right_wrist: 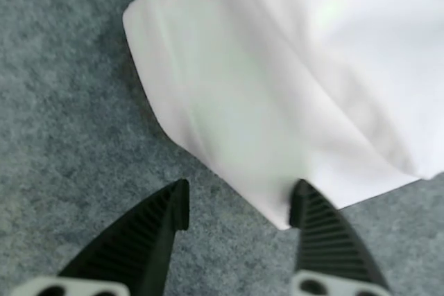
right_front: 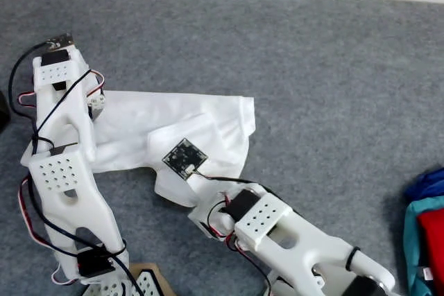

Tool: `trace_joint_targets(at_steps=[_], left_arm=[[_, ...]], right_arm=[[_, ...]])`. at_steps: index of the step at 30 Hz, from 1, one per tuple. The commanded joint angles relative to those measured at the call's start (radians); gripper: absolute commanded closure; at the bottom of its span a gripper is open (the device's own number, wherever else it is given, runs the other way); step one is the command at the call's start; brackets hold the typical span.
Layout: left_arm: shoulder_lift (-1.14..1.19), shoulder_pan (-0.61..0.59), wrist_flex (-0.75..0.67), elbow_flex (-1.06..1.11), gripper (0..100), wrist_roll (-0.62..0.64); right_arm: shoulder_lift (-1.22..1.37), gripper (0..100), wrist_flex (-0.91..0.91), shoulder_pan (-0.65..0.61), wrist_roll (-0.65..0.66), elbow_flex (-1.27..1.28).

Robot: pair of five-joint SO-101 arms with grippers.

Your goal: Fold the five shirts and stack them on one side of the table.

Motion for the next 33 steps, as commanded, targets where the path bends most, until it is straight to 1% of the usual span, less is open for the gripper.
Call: trace_joint_targets(at_steps=[1,6,9,14,20,22,27,28,30,33], left_arm=[[0.007,0.015,-0.012,-0.015,99,0.000],[0.007,0.015,-0.012,-0.015,99,0.000],[0.007,0.015,-0.012,-0.015,99,0.000],[0.007,0.015,-0.012,-0.015,99,0.000],[0.007,0.013,-0.012,-0.015,99,0.000],[0.007,0.013,-0.012,-0.015,99,0.000],[0.007,0.013,-0.012,-0.015,99,0.000],[0.007,0.013,-0.012,-0.015,99,0.000],[0.007,0.013,-0.012,-0.015,99,0.000],[0.007,0.013,-0.012,-0.015,99,0.000]], right_arm=[[0.036,70.1,-0.015,-0.012,0.011,-0.047],[0.116,70.0,-0.013,-0.113,0.011,-0.114],[0.180,70.0,-0.035,-0.127,0.034,-0.168],[0.341,70.0,-0.056,-0.073,0.103,-0.280],[0.526,70.3,-0.073,0.030,0.167,-0.414],[0.529,73.7,-0.073,0.042,0.172,-0.424],[0.429,97.4,-0.030,0.047,0.172,-0.423],[0.401,99.8,-0.010,0.048,0.172,-0.424],[0.338,97.5,0.033,0.050,0.172,-0.424],[0.248,97.8,0.081,0.081,0.172,-0.429]])
